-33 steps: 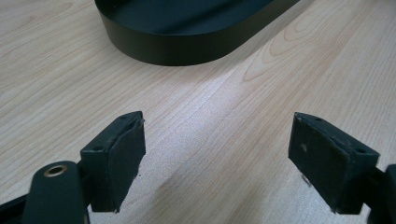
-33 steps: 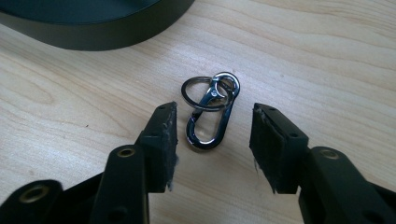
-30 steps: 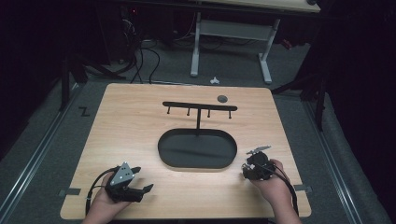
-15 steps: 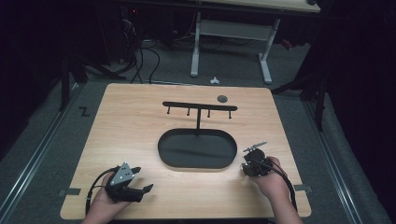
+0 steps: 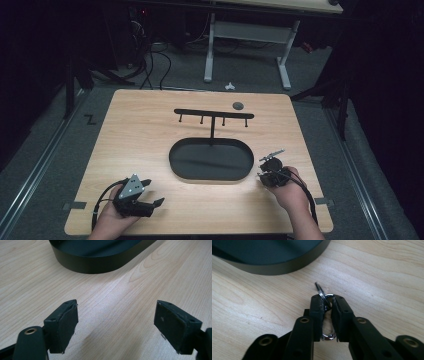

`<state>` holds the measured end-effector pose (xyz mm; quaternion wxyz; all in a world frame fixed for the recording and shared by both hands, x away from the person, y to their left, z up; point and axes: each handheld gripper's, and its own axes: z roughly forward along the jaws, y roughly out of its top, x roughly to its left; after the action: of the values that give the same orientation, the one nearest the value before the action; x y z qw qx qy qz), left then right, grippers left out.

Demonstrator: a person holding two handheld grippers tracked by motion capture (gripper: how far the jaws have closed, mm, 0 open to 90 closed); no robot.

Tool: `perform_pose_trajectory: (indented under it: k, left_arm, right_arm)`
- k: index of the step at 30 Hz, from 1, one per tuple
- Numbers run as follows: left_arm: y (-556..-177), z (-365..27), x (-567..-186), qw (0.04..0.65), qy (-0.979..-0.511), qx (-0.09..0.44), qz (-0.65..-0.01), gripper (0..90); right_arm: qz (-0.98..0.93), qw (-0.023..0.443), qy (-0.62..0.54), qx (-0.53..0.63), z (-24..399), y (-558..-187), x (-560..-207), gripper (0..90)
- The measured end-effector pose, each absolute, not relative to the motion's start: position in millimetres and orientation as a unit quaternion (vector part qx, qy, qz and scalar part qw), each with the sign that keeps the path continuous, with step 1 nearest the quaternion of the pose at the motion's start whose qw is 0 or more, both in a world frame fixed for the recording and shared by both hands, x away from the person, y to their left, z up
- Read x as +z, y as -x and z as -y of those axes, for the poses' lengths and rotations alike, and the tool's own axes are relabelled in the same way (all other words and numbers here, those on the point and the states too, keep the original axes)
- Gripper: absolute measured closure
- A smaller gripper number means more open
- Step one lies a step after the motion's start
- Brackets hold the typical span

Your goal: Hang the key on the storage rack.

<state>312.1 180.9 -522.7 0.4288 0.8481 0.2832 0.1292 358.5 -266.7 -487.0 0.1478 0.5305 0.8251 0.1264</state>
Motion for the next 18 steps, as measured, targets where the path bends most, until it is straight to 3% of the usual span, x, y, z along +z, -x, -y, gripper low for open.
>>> perform_pose_trajectory:
  k: [2,18]
  left_arm:
    - [-312,-181,-523,0.428,-0.849,0.129,-0.283,20.0]
    - [-312,-180,-523,0.426,-0.850,0.128,-0.282,20.0]
  right_arm:
    - [-0.827,0.142,-0.530,0.125,265,-359,-486,88.0]
    - [-0.789,0.101,-0.582,0.170,271,-349,-463,88.2]
